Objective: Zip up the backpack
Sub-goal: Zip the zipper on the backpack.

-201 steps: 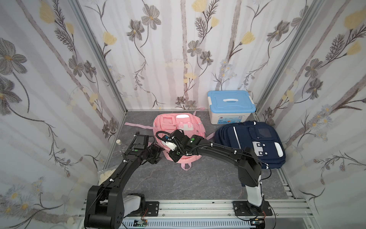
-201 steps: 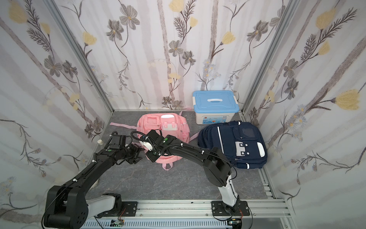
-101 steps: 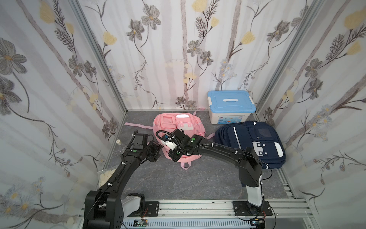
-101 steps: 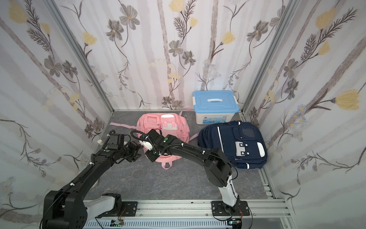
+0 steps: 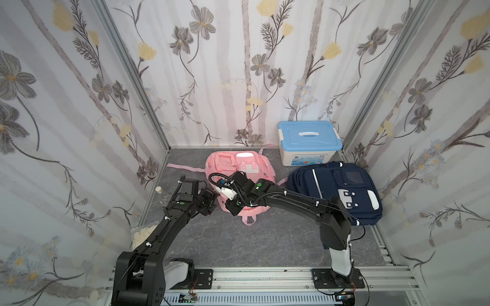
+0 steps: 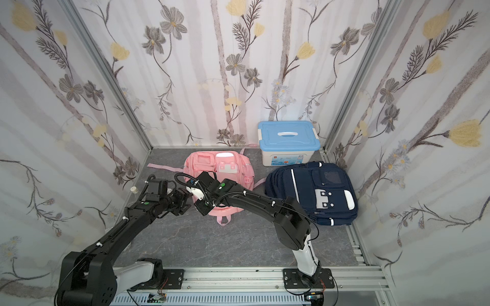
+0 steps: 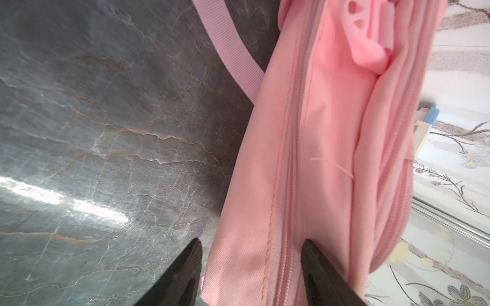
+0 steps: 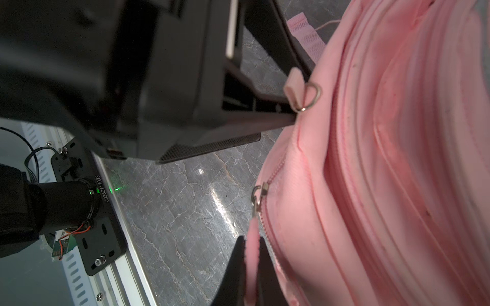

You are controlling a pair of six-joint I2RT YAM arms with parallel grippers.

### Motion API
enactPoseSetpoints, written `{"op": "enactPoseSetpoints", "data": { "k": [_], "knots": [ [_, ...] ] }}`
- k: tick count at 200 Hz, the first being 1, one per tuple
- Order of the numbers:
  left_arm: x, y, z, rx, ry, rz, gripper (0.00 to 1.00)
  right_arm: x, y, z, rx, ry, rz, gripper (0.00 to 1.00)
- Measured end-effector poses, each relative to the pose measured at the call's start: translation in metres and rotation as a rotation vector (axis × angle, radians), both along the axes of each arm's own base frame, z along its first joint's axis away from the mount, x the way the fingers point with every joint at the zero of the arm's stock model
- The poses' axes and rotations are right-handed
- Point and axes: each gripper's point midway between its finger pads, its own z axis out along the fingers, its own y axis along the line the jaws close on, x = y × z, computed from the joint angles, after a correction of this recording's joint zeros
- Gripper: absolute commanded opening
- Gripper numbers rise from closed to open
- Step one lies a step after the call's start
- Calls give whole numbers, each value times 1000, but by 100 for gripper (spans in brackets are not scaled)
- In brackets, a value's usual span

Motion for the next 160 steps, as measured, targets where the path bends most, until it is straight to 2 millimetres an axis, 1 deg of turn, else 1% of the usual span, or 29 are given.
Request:
{"op": "enactPoseSetpoints", "data": {
  "k": [23, 49, 61, 88, 108, 133, 160],
  "knots": [
    [-3, 3, 21, 8, -49, 3, 61, 2, 3, -2, 2, 19, -10, 0],
    [-14, 3, 31, -4, -86, -3, 61, 6, 3, -5, 3, 46, -23, 0],
    [-20, 4, 28, -7, -87, -3, 61, 7, 2, -6, 1, 52, -24, 0],
    [-28, 6, 10, -18, -40, 13, 63, 6, 2, -4, 12, 69, -23, 0],
    [-23, 6, 6, -18, -36, 14, 63, 7, 1, -5, 11, 74, -24, 0],
    [-17, 5, 9, -21, -56, 17, 65, 6, 1, -4, 15, 77, -21, 0],
    [-10, 5, 9, -21, -68, 19, 64, 4, 3, -2, 24, 88, -13, 0]
  ]
}}
